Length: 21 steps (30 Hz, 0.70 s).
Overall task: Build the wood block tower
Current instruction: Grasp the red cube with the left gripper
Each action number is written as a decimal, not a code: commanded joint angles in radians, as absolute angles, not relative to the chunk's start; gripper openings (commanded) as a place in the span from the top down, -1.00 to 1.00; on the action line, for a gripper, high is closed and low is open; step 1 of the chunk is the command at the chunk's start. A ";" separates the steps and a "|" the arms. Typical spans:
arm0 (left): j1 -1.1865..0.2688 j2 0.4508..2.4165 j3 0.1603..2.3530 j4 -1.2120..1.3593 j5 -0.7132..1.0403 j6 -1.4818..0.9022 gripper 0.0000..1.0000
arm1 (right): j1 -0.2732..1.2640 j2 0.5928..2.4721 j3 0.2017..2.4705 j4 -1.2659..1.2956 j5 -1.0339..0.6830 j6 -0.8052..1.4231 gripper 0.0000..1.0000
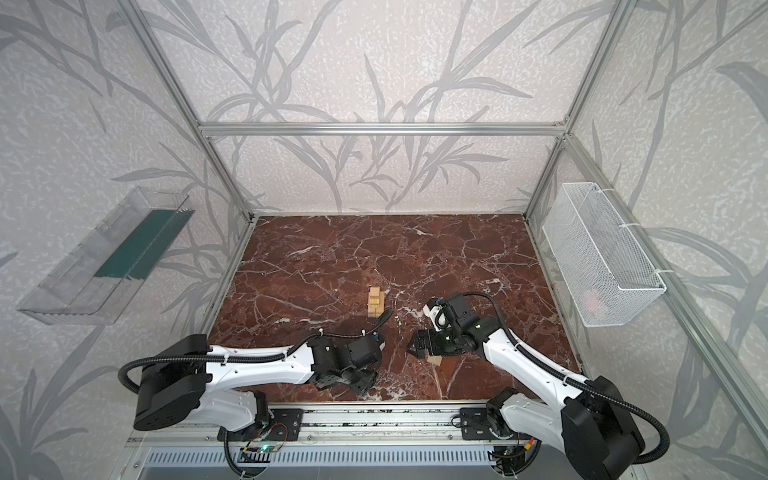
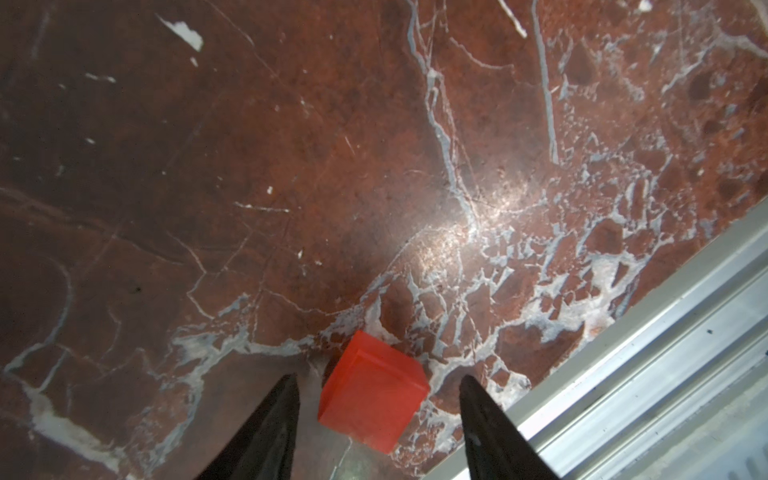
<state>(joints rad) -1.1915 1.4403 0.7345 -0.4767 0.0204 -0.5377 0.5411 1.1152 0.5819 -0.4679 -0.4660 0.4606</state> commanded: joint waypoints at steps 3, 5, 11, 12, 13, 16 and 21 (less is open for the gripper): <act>-1.215 1.472 0.758 -0.486 -0.015 -0.572 -0.10 | 0.530 1.098 0.578 -0.469 -0.466 0.463 -0.98; -1.225 1.484 0.760 -0.488 -0.018 -0.588 -0.04 | 0.526 1.101 0.577 -0.470 -0.468 0.460 -0.98; -1.255 1.503 0.777 -0.505 -0.032 -0.641 0.03 | 0.518 1.102 0.576 -0.473 -0.476 0.452 -0.98; -1.260 1.505 0.779 -0.507 -0.036 -0.648 0.03 | 0.516 1.103 0.575 -0.473 -0.476 0.451 -0.98; -1.266 1.507 0.781 -0.509 -0.042 -0.655 0.03 | 0.514 1.101 0.574 -0.473 -0.476 0.452 -0.98; -1.272 1.521 0.787 -0.533 -0.087 -0.685 0.03 | 0.510 1.099 0.574 -0.470 -0.480 0.451 -0.98; -1.272 1.531 0.800 -0.587 -0.142 -0.719 0.03 | 0.504 1.094 0.572 -0.472 -0.486 0.450 -0.98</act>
<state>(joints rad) -1.2690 1.5223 0.7784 -0.5270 -0.0746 -0.6731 0.5102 1.1145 0.5800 -0.4679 -0.4725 0.4595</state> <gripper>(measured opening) 0.483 0.991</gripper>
